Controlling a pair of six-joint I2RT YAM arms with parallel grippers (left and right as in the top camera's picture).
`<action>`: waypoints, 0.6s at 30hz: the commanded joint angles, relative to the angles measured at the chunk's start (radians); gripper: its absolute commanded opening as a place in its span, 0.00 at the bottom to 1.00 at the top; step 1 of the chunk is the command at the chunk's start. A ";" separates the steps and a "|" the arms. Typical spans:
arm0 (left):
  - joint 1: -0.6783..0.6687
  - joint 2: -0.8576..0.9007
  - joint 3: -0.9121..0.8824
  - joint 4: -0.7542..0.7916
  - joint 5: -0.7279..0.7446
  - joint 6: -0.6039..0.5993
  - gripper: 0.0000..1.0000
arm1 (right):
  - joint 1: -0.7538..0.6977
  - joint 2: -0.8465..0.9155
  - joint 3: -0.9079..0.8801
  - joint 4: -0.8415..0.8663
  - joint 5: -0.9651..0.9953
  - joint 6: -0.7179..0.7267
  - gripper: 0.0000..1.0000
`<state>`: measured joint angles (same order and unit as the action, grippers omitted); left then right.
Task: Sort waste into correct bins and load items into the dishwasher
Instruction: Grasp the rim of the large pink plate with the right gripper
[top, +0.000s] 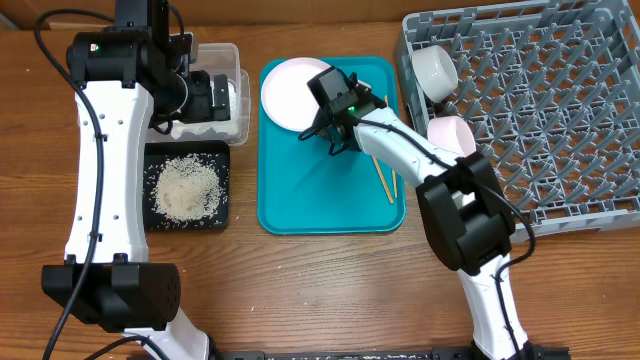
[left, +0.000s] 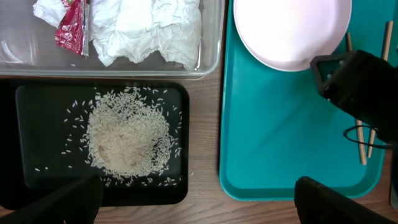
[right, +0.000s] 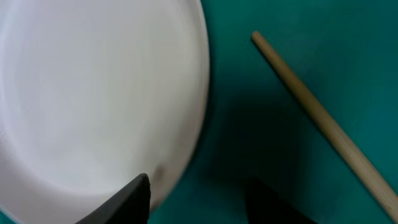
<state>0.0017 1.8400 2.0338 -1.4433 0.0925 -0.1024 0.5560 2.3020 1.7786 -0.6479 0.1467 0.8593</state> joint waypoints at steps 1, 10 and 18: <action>-0.002 -0.019 0.015 0.004 -0.007 0.001 1.00 | -0.006 0.027 0.006 0.004 0.016 0.009 0.49; -0.002 -0.019 0.015 0.004 -0.007 0.001 1.00 | -0.008 0.027 0.013 -0.077 -0.016 -0.036 0.21; -0.002 -0.019 0.015 0.004 -0.007 0.001 1.00 | -0.048 -0.018 0.130 -0.308 -0.013 -0.118 0.04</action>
<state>0.0017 1.8400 2.0338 -1.4429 0.0921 -0.1024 0.5358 2.3104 1.8542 -0.9047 0.1280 0.7929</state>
